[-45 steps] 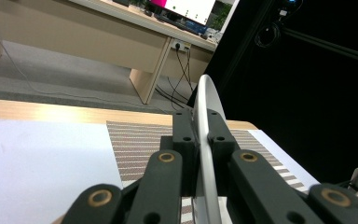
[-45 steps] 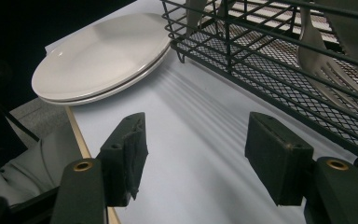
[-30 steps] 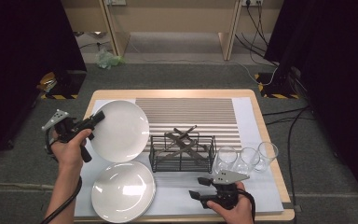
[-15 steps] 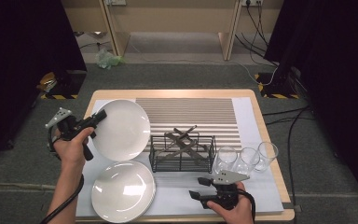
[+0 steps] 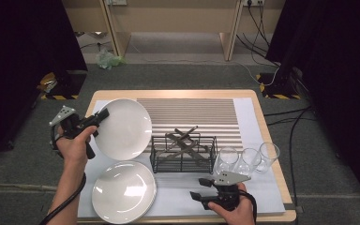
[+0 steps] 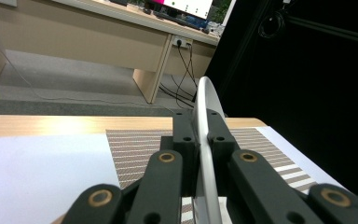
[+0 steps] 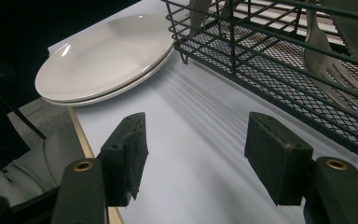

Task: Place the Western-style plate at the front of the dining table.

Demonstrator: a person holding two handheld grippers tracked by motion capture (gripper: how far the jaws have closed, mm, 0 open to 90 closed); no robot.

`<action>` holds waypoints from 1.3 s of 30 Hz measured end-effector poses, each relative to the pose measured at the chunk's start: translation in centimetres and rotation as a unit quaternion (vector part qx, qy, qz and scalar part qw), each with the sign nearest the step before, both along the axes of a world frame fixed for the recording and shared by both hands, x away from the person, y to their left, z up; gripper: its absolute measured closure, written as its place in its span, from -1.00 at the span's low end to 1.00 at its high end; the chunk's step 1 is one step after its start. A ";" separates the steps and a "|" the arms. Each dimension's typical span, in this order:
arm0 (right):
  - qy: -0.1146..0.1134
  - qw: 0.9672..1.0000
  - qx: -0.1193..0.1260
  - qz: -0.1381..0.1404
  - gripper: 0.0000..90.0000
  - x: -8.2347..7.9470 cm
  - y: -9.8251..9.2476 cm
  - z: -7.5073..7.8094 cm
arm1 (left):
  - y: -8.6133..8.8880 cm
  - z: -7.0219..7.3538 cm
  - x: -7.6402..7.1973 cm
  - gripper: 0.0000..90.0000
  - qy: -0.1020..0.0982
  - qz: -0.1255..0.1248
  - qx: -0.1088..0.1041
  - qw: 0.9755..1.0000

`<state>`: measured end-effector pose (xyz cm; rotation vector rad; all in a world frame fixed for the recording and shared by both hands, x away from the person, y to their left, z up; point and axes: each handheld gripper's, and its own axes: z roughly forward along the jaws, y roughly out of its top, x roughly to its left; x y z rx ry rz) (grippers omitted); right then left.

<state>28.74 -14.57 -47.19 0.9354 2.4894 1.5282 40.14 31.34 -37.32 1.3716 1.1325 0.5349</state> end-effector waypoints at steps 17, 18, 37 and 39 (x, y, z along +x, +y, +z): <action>-0.001 1.000 0.000 0.001 -0.13 0.0 0.0 0.0 | -0.7 0.3 0.7 0.90 -0.002 -0.007 0.007 1.000; -0.002 1.000 -0.001 0.002 -0.13 0.0 0.0 0.0 | -0.7 0.3 0.7 0.90 -0.003 -0.007 0.007 1.000; -0.001 1.000 0.001 0.003 -0.13 0.0 0.0 -0.1 | -1.3 0.6 1.4 0.90 -0.004 -0.007 0.028 1.000; -0.001 1.000 0.000 0.003 -0.13 0.0 0.0 -0.1 | -1.4 0.6 1.5 0.90 -0.005 -0.009 0.027 1.000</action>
